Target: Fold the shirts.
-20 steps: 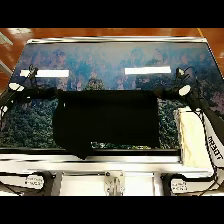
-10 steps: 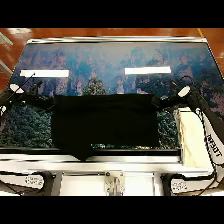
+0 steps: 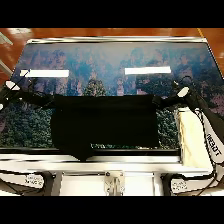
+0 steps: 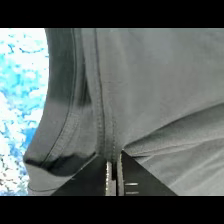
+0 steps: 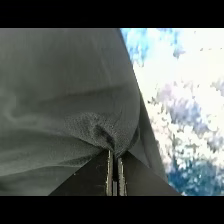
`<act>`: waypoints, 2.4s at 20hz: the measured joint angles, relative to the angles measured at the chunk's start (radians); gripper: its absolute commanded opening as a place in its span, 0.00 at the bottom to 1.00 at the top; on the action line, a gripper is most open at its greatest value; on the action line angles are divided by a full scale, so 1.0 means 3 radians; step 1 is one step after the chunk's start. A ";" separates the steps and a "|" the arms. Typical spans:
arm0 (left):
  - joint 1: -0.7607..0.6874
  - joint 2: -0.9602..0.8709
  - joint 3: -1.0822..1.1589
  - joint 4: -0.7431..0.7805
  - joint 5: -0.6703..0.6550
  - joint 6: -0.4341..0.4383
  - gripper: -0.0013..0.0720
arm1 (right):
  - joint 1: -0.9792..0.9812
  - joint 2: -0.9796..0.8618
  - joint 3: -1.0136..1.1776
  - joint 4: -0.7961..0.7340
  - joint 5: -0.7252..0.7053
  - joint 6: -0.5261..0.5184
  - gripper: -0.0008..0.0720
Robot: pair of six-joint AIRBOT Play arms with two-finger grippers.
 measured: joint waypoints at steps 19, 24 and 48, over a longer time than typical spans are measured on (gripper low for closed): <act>0.1109 0.1101 -0.1250 0.0362 -0.1022 0.0151 0.80 | -0.1350 0.1245 -0.0621 -0.0660 0.1579 -0.0571 0.81; 0.1253 0.1436 -0.2284 0.0069 -0.0682 0.0430 0.73 | -0.1526 0.1431 -0.0988 -0.0421 0.1455 -0.0688 0.81; 0.0818 0.1356 -0.2730 -0.0436 -0.0262 0.0895 0.07 | -0.1573 0.1476 -0.1542 0.0006 0.1405 -0.0769 0.81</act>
